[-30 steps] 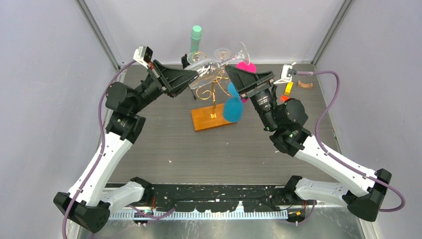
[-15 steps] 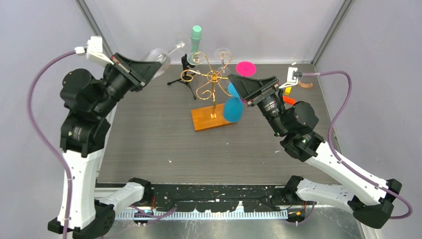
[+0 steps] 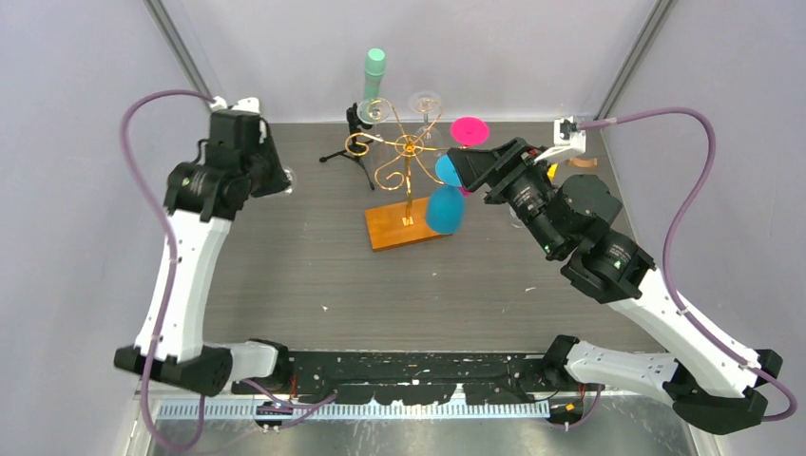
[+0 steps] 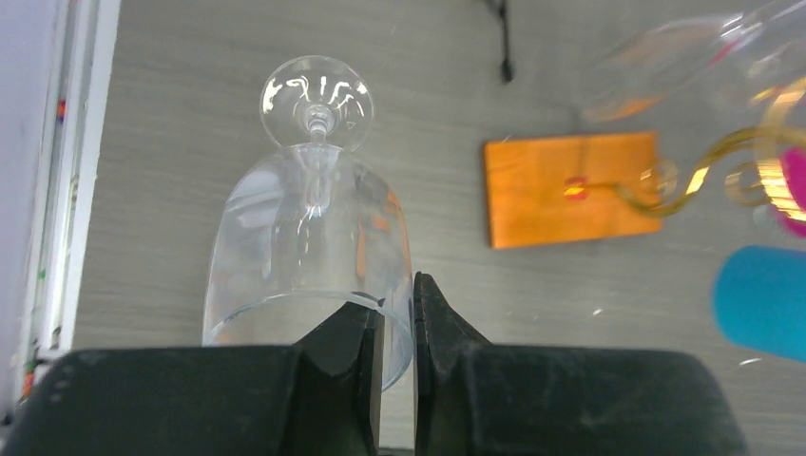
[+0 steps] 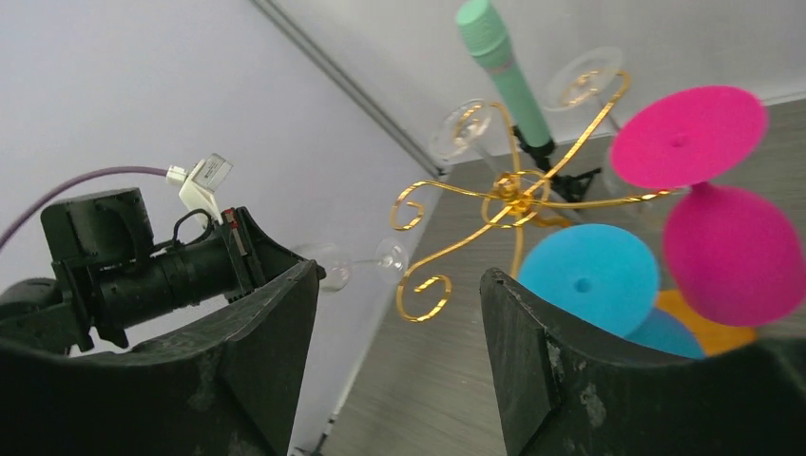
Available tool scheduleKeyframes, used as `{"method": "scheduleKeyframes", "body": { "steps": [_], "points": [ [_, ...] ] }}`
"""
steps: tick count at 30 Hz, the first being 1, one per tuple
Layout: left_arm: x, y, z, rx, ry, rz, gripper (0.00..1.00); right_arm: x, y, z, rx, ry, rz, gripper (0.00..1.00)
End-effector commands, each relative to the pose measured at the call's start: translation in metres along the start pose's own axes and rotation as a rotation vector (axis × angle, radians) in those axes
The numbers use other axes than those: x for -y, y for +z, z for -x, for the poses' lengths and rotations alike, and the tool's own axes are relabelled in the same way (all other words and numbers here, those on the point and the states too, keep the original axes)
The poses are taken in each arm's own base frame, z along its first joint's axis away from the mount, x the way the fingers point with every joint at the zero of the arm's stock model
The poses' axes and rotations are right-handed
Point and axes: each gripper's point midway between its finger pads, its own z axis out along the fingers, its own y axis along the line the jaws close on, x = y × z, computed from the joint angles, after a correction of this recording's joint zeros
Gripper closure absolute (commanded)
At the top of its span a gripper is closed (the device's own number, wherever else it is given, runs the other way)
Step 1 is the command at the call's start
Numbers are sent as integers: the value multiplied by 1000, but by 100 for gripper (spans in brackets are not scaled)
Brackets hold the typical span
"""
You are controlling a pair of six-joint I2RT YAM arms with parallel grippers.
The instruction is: Take the wine glass off the wine glass rack
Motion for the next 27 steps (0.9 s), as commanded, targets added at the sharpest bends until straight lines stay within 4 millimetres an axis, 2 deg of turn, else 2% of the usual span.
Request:
{"method": "scheduleKeyframes", "body": {
  "steps": [1,5,8,11,14,16,21,27],
  "points": [
    [-14,20,-22,-140,109,55,100,40,-9,1,-20,-156,-189,32],
    [-19,59,-46,-301,152,88,100,54,-14,3,-13,-181,-255,32],
    [-23,82,-57,-367,132,74,100,62,-18,4,-15,-196,-297,32],
    [-38,107,-68,-423,70,64,100,73,-24,2,-29,-213,-347,31],
    [-50,123,-77,-473,-20,33,100,80,-30,1,-45,-218,-380,31],
    [-64,132,-76,-469,-80,40,100,82,-34,2,-42,-209,-384,31],
    [-77,147,-81,-495,-120,69,100,85,-40,2,-33,-190,-386,30],
    [-79,160,-77,-484,-134,75,99,86,-41,-2,-44,-178,-379,30]
  ]
}}
